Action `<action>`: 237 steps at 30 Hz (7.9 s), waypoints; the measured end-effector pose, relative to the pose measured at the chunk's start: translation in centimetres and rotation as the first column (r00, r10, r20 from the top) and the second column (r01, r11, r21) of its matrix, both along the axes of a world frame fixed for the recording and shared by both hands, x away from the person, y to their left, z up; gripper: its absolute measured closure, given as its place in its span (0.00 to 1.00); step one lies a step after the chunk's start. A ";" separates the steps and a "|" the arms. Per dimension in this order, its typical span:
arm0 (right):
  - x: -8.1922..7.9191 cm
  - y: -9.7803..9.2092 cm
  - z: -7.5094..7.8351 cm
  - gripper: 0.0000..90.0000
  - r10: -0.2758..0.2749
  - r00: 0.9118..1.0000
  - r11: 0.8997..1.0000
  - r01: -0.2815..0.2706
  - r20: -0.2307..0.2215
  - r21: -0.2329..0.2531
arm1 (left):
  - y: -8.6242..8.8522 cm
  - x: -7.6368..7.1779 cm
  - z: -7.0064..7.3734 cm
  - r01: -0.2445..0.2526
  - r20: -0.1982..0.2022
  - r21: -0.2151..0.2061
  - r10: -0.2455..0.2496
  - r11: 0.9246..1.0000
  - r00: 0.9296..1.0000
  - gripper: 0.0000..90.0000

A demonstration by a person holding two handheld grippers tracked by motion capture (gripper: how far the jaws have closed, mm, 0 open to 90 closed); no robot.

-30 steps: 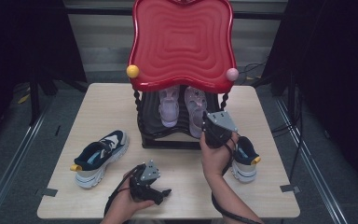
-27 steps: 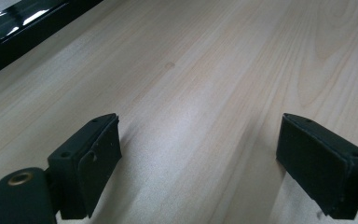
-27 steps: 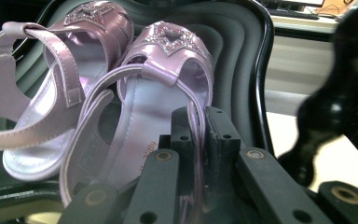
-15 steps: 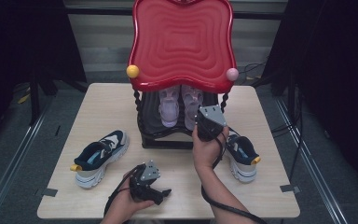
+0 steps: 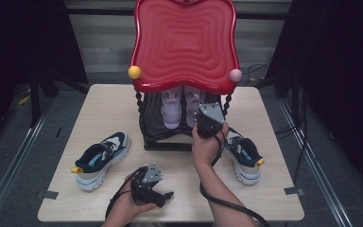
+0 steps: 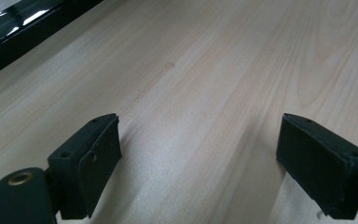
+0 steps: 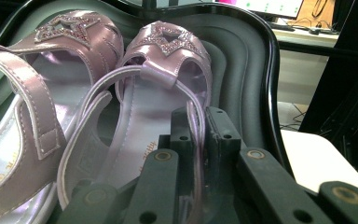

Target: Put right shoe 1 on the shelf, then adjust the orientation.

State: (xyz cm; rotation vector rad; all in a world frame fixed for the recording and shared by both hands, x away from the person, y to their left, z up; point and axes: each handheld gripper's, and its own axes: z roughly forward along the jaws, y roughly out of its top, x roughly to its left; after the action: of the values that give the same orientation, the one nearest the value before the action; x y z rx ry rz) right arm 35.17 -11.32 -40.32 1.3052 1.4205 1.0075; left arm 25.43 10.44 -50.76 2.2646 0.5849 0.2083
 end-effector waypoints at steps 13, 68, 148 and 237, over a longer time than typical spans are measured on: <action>-0.5 0.9 -0.8 0.91 0.023 1.000 1.000 -0.023 0.001 -0.019 | 0.0 0.0 0.0 -0.001 -0.002 0.000 0.001 1.000 1.000 0.15; -2.5 -1.0 1.0 0.52 0.233 0.972 0.972 -0.234 -0.036 -0.028 | 0.0 0.0 0.0 -0.001 -0.002 0.001 0.001 1.000 1.000 0.15; -12.0 -7.1 -9.5 0.16 0.673 0.581 0.707 -0.687 -0.457 0.169 | 0.0 0.0 0.0 0.006 0.001 0.010 -0.006 1.000 1.000 0.15; -11.6 -7.3 -10.7 0.14 0.672 0.543 0.676 -0.728 -0.503 0.117 | 11.2 2.1 11.0 -0.151 -0.062 0.251 0.172 0.956 0.983 0.26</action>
State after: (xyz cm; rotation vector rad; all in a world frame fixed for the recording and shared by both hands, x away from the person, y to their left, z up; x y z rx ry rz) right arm 23.60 -18.67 -50.98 0.9304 2.5217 1.0951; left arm 27.56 21.68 -39.75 2.4745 0.8293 0.2825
